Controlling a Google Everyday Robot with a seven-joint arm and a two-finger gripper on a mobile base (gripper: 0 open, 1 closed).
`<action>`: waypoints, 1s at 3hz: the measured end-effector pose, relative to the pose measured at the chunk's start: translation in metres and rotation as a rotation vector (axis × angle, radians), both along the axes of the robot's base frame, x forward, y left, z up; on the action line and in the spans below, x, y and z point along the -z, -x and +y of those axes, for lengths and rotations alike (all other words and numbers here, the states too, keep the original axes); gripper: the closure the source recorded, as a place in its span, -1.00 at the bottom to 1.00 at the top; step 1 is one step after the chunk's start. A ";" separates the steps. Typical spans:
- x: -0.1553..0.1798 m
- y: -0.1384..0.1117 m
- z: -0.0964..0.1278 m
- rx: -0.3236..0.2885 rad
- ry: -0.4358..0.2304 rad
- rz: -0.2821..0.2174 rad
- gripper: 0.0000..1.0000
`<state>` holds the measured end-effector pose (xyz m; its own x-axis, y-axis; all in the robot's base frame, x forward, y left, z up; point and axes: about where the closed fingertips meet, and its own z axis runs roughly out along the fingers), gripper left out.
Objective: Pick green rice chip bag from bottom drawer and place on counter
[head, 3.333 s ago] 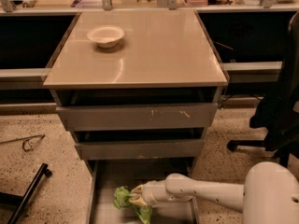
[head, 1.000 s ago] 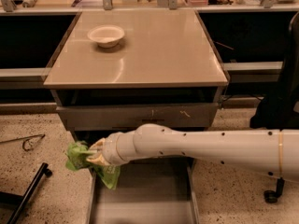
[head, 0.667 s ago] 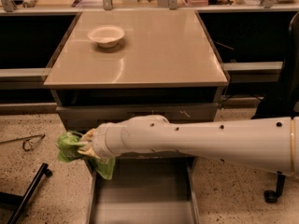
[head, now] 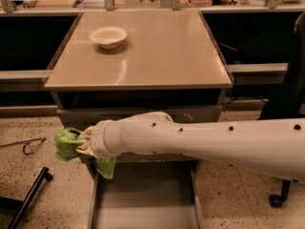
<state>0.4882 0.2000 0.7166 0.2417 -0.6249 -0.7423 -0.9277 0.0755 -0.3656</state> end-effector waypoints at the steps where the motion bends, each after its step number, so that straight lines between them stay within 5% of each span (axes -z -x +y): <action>1: -0.043 -0.025 -0.005 0.015 -0.030 -0.099 1.00; 3: -0.181 -0.096 -0.025 0.102 0.010 -0.395 1.00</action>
Offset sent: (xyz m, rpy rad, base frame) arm 0.1242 -0.0289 0.2368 -0.0021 -0.5044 -0.1267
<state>0.5840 0.1750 0.8981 0.4430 -0.6675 -0.5985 -0.7037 0.1548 -0.6935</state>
